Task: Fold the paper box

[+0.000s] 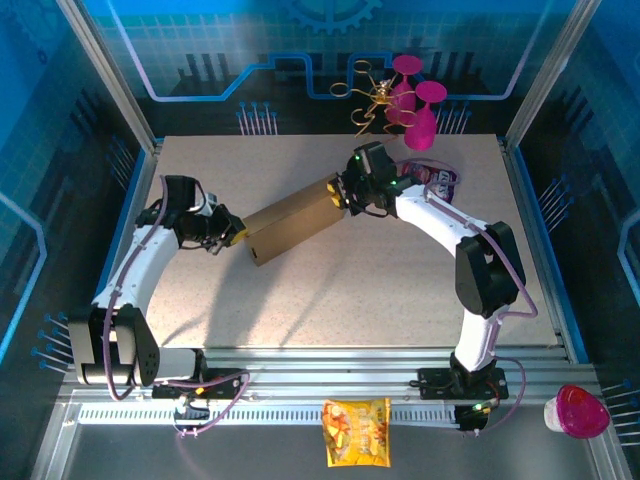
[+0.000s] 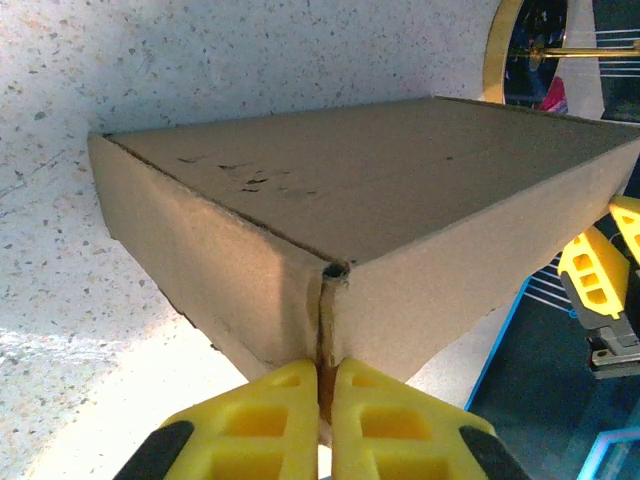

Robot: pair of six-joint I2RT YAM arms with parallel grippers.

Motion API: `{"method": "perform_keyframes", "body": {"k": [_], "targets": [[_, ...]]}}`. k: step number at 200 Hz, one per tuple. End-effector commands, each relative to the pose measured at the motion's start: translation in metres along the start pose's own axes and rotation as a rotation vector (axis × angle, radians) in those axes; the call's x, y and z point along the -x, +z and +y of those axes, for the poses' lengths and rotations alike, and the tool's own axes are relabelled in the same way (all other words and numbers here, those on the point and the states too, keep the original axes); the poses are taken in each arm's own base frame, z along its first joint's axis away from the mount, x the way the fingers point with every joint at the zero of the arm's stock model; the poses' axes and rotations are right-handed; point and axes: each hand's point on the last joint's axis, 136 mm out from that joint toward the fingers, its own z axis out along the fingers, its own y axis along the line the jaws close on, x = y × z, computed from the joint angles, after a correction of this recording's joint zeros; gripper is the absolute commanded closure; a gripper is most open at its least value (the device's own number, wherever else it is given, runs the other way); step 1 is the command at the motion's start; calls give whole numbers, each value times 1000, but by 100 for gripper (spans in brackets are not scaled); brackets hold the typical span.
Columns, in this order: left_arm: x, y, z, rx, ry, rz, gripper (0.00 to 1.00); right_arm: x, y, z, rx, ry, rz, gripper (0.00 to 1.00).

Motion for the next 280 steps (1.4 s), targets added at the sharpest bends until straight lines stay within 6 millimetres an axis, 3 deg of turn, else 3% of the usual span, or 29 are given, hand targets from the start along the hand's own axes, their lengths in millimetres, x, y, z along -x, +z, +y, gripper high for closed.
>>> {"method": "perform_keyframes", "body": {"k": [1, 48, 89, 113, 142, 164, 178, 193, 199, 226, 244, 249, 253, 255, 257, 262, 265, 267, 278, 280], "targets": [[-9, 11, 24, 66, -15, 39, 94, -4, 18, -47, -139, 41, 35, 77], [-13, 8, 20, 58, 6, 41, 97, -1, 13, -50, -136, 20, 42, 79], [-35, 7, 7, 70, 63, 54, 95, 3, -8, -60, -145, -62, 56, 77], [-58, 12, 6, 88, 89, 78, 89, 10, -24, -84, -154, -101, 75, 71], [-93, 15, 10, 112, 111, 126, 74, 19, -51, -129, -220, -151, 92, 63], [-112, 7, 10, 104, 109, 133, 66, 25, -74, -158, -228, -139, 64, 57], [-115, -2, 8, 91, 100, 121, 64, 31, -88, -165, -221, -149, 27, 54], [-109, -13, 2, 97, 121, 81, 61, 35, -98, -159, -194, -184, -11, 53], [-104, -16, 0, 101, 129, 66, 60, 36, -99, -168, -206, -187, -19, 52], [-71, -24, -12, 72, 95, -4, 58, 35, -99, -150, -112, -256, -46, 55], [-45, -40, -25, 27, 90, -106, 48, 39, -109, -137, -101, -393, -103, 55], [-39, -46, -29, 16, 95, -142, 43, 42, -114, -135, -118, -439, -129, 52], [-35, -50, -32, 7, 101, -171, 24, 44, -119, -134, -133, -481, -153, 49], [-32, -52, -33, 3, 104, -186, 7, 45, -121, -134, -142, -499, -162, 47], [-31, -55, -34, -1, 108, -200, 2, 47, -124, -136, -157, -517, -174, 44], [-26, -61, -36, -9, 114, -237, 1, 49, -131, -138, -180, -562, -205, 29], [-24, -64, -36, -10, 118, -259, 1, 51, -138, -128, -168, -591, -233, 9], [-22, -66, -36, -11, 119, -272, 1, 52, -141, -125, -165, -607, -247, 2], [-15, -78, -32, 2, 122, -360, 1, 59, -160, -116, -141, -662, -321, 0], [-15, -80, -31, 3, 122, -373, 1, 60, -161, -122, -147, -665, -326, 0]]}}
